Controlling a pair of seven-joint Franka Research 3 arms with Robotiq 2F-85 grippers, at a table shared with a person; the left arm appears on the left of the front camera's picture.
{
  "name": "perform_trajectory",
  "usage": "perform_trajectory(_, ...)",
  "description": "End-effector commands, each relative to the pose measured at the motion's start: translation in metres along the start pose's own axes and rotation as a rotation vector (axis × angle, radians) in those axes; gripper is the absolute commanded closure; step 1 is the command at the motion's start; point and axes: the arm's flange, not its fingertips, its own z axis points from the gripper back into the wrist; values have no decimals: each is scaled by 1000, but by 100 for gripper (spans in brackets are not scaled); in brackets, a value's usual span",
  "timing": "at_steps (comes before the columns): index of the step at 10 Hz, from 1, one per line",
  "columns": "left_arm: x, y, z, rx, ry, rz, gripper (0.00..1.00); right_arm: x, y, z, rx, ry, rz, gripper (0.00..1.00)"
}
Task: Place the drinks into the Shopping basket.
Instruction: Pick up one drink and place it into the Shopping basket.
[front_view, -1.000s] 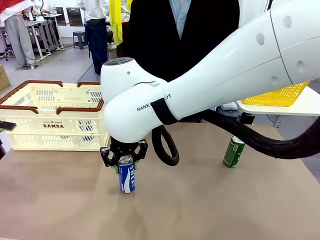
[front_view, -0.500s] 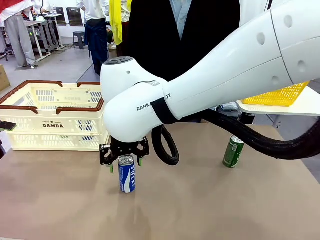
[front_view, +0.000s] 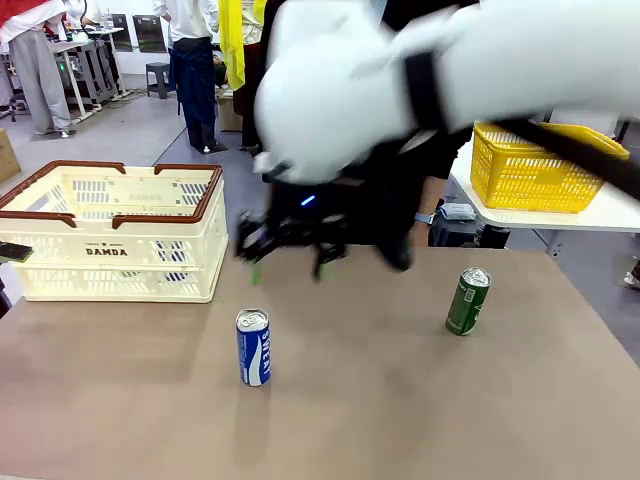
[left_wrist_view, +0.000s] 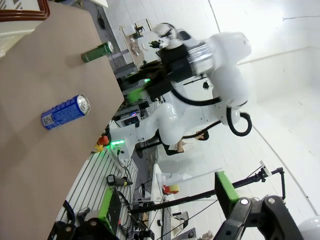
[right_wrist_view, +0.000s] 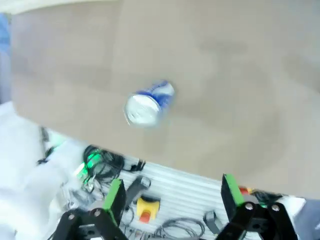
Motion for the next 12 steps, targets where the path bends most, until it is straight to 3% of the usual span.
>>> perform_trajectory(1, -3, 0, -1, 4, -2, -15, 0, -21, -143, 59, 177, 130, -66, 0)
perform_trajectory(3, -3, 0, -1, 4, -2, -15, 0, -29, -288, 92, 515, 290, -175, 0)
perform_trajectory(4, -3, 0, -1, 4, -2, -15, 0, -35, -344, 97, 716, 329, -145, 0)
perform_trajectory(5, -3, 0, -1, 4, -2, -15, 0, -43, -392, 95, 905, 302, -125, 0)
perform_trajectory(7, -3, 0, -1, 4, -2, -15, 0, -57, -458, 70, 1150, 179, -160, 0)
perform_trajectory(9, -3, 0, -1, 4, -2, -15, 0, -65, -493, 34, 1243, 138, -148, 0)
perform_trajectory(10, -3, 0, -1, 4, -2, -15, 0, -63, -494, 21, 1189, 87, -195, 0)
perform_trajectory(11, -3, 0, -1, 4, -2, -15, 0, -76, -505, 41, 1199, 161, -191, 0)
perform_trajectory(12, -3, 0, -1, 4, -2, -15, 0, -76, -505, 41, 1199, 161, -191, 0)
